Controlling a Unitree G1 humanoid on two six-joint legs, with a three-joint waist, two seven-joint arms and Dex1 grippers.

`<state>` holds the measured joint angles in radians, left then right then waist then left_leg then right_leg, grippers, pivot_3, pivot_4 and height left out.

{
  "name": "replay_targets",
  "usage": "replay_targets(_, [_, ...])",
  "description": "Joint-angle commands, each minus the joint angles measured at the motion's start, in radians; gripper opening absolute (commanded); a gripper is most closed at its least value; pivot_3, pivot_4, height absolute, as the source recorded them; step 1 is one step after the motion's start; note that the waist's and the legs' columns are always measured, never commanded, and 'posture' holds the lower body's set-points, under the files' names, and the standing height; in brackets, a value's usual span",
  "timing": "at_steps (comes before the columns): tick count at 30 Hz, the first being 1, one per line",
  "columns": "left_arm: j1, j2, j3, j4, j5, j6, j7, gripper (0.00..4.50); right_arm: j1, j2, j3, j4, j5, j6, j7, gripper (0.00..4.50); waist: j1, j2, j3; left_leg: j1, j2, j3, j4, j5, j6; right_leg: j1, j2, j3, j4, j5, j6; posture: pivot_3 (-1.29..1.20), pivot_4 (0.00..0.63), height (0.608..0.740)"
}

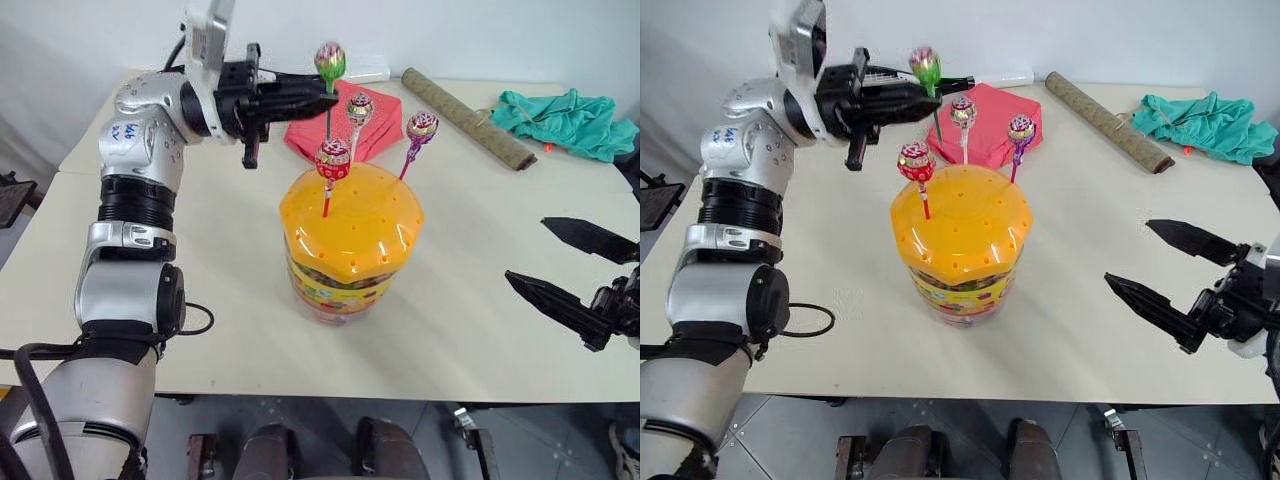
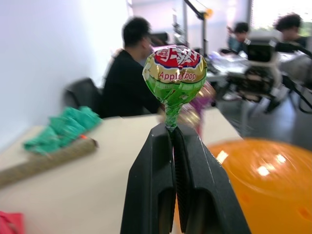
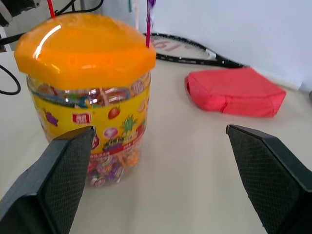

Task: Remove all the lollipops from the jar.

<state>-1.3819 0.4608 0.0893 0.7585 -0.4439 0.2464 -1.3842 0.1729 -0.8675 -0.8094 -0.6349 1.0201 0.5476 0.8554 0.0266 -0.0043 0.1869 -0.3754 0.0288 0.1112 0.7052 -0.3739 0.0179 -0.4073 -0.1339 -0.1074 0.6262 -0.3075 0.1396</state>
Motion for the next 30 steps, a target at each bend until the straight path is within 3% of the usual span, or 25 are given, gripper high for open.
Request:
replay_targets(1, [-0.048,0.047,0.029,-0.015,0.044,0.004,0.132,0.01,-0.019,-0.027,-0.036,0.007,0.026,0.000,-0.002,4.50,-0.001,0.000,0.000,0.000,0.000,0.000,0.000,0.000,0.000,0.000,0.000,0.000,0.000,0.000,0.000,0.00,0.150,0.740])
replay_targets(9, [0.006,0.194,0.007,-0.061,0.192,0.332,0.490,0.01,-0.079,-0.094,-0.007,0.056,0.080,0.036,0.048,4.50,-0.004,0.000,0.000,0.000,0.000,0.000,0.000,0.000,0.000,0.000,0.000,0.000,0.001,0.000,0.000,0.00,0.150,0.740])
replay_targets(16, [0.194,0.325,-0.024,-0.140,0.321,0.647,0.725,0.01,-0.166,-0.148,0.038,0.125,0.150,0.092,0.109,4.50,-0.001,-0.003,0.000,0.000,0.000,-0.001,0.000,0.000,0.000,0.000,0.000,0.000,0.001,0.000,0.000,0.00,0.150,0.740])
replay_targets(21, [0.344,0.402,-0.108,-0.180,0.390,0.857,0.763,0.01,-0.257,-0.163,0.131,0.195,0.105,0.080,0.136,4.50,-0.005,-0.005,0.000,0.000,0.000,-0.001,0.001,0.000,0.000,0.000,0.000,0.000,0.002,0.000,0.000,0.00,0.150,0.740])
replay_targets(28, [0.409,0.450,-0.202,-0.167,0.454,0.970,0.798,0.01,-0.311,-0.132,0.205,0.225,0.044,0.053,0.149,4.50,-0.002,-0.010,-0.002,0.000,0.000,0.000,0.002,0.000,0.000,0.000,0.000,-0.001,0.002,0.000,0.000,0.00,0.150,0.740])
replay_targets(30, [0.401,0.448,-0.196,-0.163,0.445,0.995,0.796,0.50,-0.325,-0.126,0.213,0.236,0.034,0.052,0.150,4.50,-0.003,-0.010,-0.002,0.000,0.000,0.000,0.002,0.000,0.000,0.000,0.000,-0.001,0.002,0.000,0.000,0.00,0.150,0.740])
